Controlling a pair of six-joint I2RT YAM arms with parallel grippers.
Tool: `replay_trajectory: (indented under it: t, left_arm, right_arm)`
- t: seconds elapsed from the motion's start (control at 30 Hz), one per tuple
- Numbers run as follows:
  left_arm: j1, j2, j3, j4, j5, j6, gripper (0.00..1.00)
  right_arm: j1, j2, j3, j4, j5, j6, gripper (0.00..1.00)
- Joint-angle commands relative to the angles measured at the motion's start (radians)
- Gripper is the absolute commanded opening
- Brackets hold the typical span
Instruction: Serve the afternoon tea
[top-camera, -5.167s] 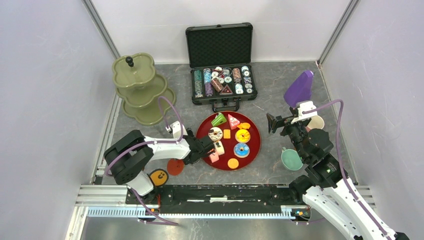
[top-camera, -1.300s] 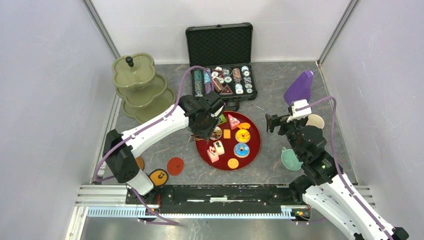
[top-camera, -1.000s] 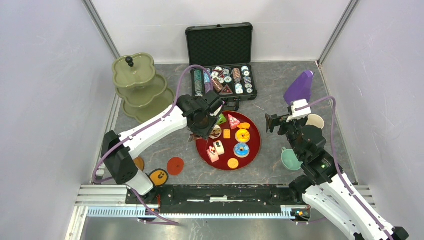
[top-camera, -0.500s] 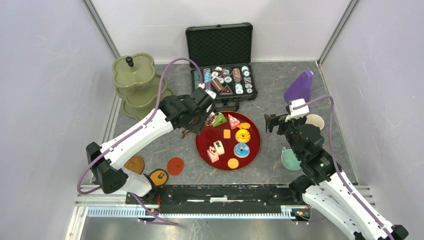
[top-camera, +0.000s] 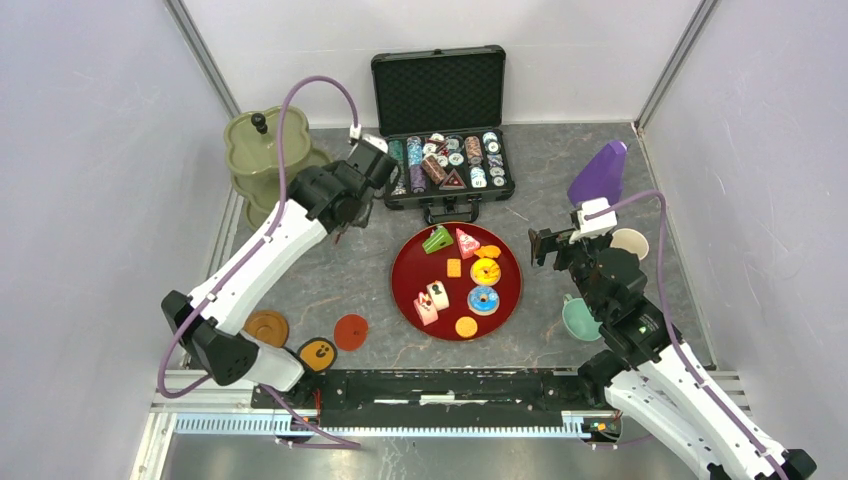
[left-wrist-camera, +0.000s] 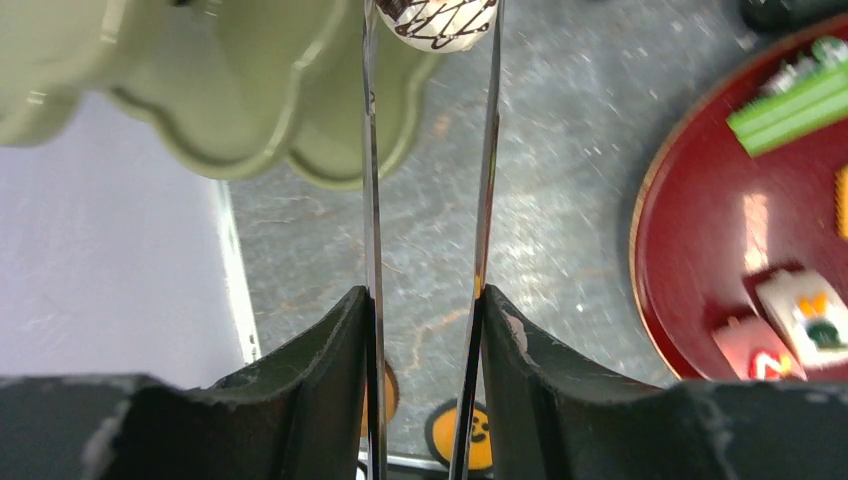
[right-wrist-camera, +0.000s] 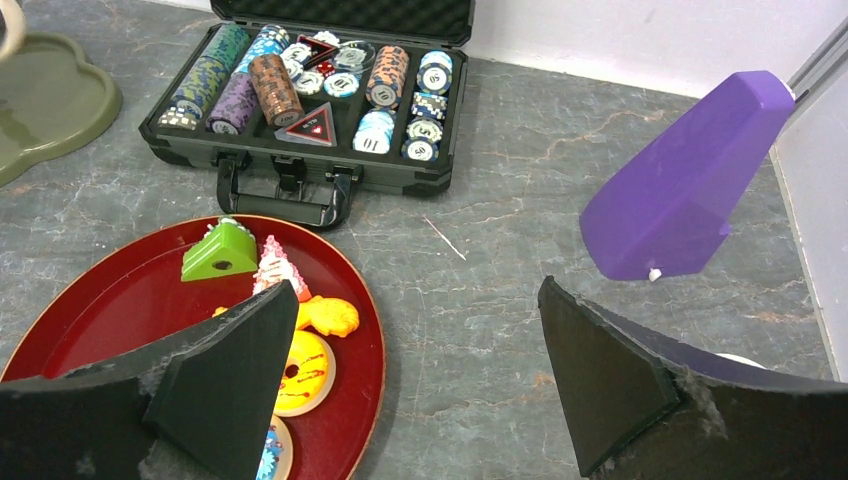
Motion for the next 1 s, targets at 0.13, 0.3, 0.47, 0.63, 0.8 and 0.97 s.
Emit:
replay_trajectory:
  t: [0.13,0.3,0.47,0.63,0.8,0.97]
  left_arm:
    - [0.072,0.111,0.136,0.069,-0.171,0.135,0.34]
    - [0.093,0.156,0.152,0.07,-0.218,0.133,0.34]
    - [0.108,0.182,0.147,0.081,-0.287,0.133,0.34]
    - [0.12,0.195,0.131,0.083,-0.315,0.13,0.34]
    - [0.149,0.211,0.123,0.088,-0.338,0.139,0.35]
    - [0.162,0.228,0.11,0.089,-0.329,0.134,0.37]
  right_arm:
    - [0.007,-0.01,-0.005,0.023,0.016,0.0,0.98]
    - [0.007,-0.006,-0.015,0.03,0.017,0.004,0.98]
    - [0.007,0.008,-0.019,0.036,0.01,0.004,0.98]
    - [0.007,0.005,-0.02,0.036,0.011,0.001,0.98]
    - [0.007,0.003,-0.027,0.038,0.014,0.001,0.98]
    - [0.007,0.003,-0.026,0.038,0.013,0.0,0.98]
